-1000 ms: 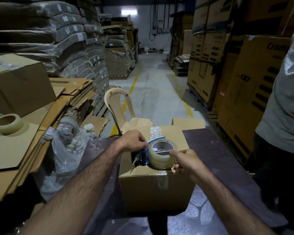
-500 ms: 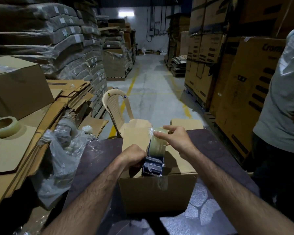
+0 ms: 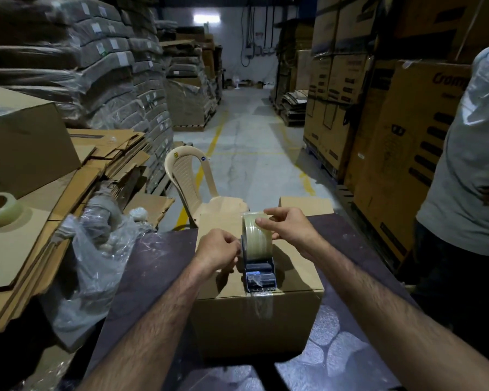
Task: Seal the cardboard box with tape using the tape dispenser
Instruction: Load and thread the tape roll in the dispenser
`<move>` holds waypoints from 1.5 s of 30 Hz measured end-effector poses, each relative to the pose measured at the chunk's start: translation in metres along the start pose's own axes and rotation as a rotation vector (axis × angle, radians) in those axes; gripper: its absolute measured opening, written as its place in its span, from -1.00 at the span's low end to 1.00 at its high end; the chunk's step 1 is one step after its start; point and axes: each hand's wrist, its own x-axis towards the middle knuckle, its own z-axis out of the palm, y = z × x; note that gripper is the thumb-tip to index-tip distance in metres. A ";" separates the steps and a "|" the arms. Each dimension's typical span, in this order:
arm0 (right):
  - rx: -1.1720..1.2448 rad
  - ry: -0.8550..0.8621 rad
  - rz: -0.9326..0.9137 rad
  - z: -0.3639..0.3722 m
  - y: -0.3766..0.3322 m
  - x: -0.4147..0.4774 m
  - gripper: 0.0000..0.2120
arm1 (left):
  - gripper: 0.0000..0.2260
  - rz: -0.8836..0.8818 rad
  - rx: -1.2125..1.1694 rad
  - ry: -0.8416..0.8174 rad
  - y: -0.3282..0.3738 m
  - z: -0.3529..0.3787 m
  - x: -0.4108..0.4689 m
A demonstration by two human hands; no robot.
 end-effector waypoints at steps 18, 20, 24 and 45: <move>0.227 -0.031 0.434 0.049 0.035 -0.098 -0.57 | -0.30 0.402 0.403 0.032 0.028 0.020 0.019; 0.278 -0.030 0.459 0.051 0.032 -0.095 -0.62 | -0.27 0.385 0.423 0.053 0.031 0.023 0.018; 0.322 0.007 0.493 0.057 0.032 -0.091 -0.70 | -0.26 0.364 0.524 0.145 0.035 0.034 0.013; 0.108 0.010 0.308 0.061 0.049 -0.128 -0.68 | -0.60 0.381 0.696 -0.015 0.058 0.018 0.047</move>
